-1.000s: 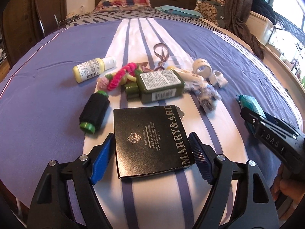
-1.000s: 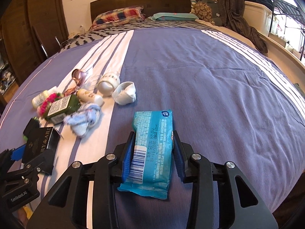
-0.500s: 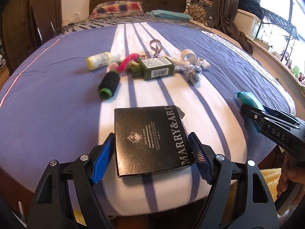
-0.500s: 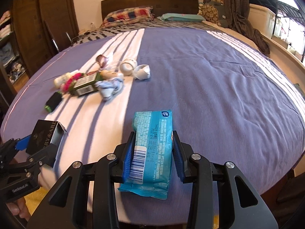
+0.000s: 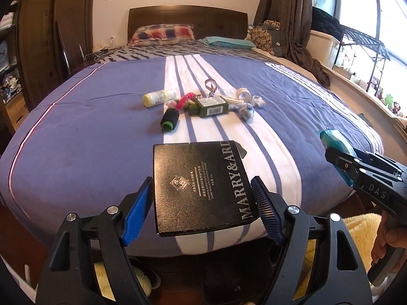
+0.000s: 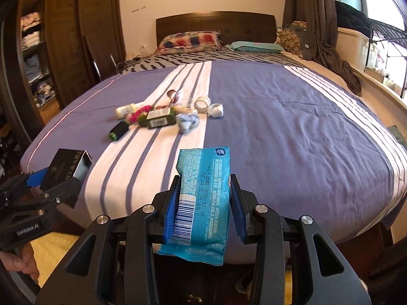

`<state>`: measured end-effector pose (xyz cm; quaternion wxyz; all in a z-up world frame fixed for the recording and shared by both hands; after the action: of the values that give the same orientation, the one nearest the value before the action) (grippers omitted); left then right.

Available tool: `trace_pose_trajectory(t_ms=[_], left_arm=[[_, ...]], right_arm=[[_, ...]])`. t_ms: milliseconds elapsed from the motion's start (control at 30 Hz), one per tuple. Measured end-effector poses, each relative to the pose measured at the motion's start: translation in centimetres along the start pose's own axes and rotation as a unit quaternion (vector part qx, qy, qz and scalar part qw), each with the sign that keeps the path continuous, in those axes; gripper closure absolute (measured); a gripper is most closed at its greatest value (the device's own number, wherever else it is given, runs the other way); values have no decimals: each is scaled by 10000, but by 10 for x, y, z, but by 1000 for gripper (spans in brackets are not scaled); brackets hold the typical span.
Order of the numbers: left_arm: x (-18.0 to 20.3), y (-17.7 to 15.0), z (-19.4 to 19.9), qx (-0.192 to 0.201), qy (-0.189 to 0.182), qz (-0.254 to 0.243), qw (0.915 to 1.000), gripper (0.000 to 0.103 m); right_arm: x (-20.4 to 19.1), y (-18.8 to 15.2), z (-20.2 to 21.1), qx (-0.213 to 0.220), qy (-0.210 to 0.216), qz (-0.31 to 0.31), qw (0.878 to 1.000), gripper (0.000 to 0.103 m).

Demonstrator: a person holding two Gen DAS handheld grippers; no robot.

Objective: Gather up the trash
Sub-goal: 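Carry the notebook and wipes pack off the bed down over the black bin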

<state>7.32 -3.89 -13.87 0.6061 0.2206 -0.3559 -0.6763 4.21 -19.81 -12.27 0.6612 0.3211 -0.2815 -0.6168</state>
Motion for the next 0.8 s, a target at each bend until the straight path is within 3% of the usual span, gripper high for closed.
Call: trace_pose_trajectory(t_ms=[200,467,800], left_arm=[[-7,-31,8,-134,-5,75,9999,30],[1,-83,-5,-685,-144,68,9975,30],[1,-146,-34,-1449,-326,171,9888,30]], right_arm=[[-8,-35,4,-249,97,67,9996,65],[-12,-84,-12,-787,190,25,9967,65],[-19,-131,-42,-1492,407,-114,9879,65]])
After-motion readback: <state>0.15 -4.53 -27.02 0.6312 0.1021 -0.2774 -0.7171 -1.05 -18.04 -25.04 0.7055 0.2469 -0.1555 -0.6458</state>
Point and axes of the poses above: each gripper's, at about its wrist camera, not at the fingertips, and z roughly against the way its jaws point, x to its right, y to its top, the point moved 8 cm from there along -z, roughly the way its jaws point, and after that the axes turned 5 degrees about z, right-handed, at the moved point
